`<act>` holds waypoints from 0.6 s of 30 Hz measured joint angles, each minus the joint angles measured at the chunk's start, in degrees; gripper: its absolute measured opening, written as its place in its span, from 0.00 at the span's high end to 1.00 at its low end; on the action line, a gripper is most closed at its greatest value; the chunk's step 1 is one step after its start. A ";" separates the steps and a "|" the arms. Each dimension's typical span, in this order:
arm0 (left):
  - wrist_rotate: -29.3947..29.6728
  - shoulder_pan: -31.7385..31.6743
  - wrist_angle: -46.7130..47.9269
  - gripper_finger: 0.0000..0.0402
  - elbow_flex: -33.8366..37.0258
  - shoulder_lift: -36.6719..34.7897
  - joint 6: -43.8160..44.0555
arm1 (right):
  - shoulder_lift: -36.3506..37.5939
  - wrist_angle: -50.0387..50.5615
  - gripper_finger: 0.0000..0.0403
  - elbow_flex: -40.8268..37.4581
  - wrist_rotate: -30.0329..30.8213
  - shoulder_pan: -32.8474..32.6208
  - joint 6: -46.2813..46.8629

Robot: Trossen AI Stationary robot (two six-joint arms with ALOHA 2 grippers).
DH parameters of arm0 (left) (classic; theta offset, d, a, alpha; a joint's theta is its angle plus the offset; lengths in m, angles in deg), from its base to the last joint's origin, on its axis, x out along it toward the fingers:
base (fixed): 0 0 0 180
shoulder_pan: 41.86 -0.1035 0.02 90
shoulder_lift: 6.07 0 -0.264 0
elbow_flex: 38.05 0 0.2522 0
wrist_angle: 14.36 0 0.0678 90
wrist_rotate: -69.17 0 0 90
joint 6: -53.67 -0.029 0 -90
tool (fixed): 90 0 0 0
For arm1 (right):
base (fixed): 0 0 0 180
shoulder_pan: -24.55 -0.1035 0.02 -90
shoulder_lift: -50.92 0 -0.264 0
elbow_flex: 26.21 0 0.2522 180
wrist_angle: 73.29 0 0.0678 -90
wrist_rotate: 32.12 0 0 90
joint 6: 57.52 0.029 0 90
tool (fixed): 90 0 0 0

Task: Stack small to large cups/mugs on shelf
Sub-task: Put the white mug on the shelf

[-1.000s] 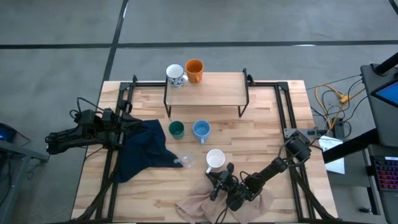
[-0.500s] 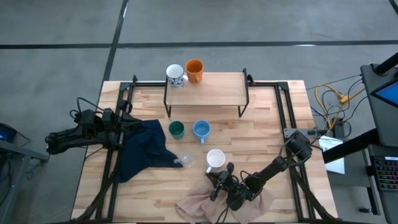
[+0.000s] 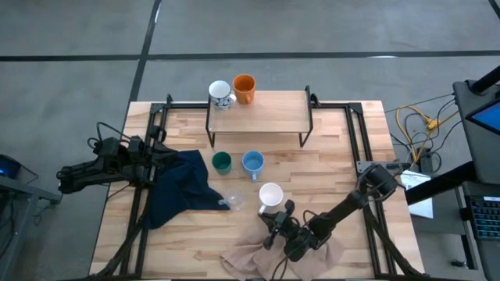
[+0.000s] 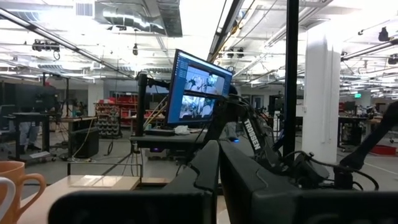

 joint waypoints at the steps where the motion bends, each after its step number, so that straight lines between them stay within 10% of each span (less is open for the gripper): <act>1: -0.09 0.01 0.02 1.00 0.01 -0.01 0.00 | 0.62 0.62 0.97 0.00 -0.03 0.05 0.00; 18: -0.64 0.00 0.00 1.00 0.11 -0.01 -0.11 | 13.29 16.84 0.97 0.00 -4.28 3.56 -5.39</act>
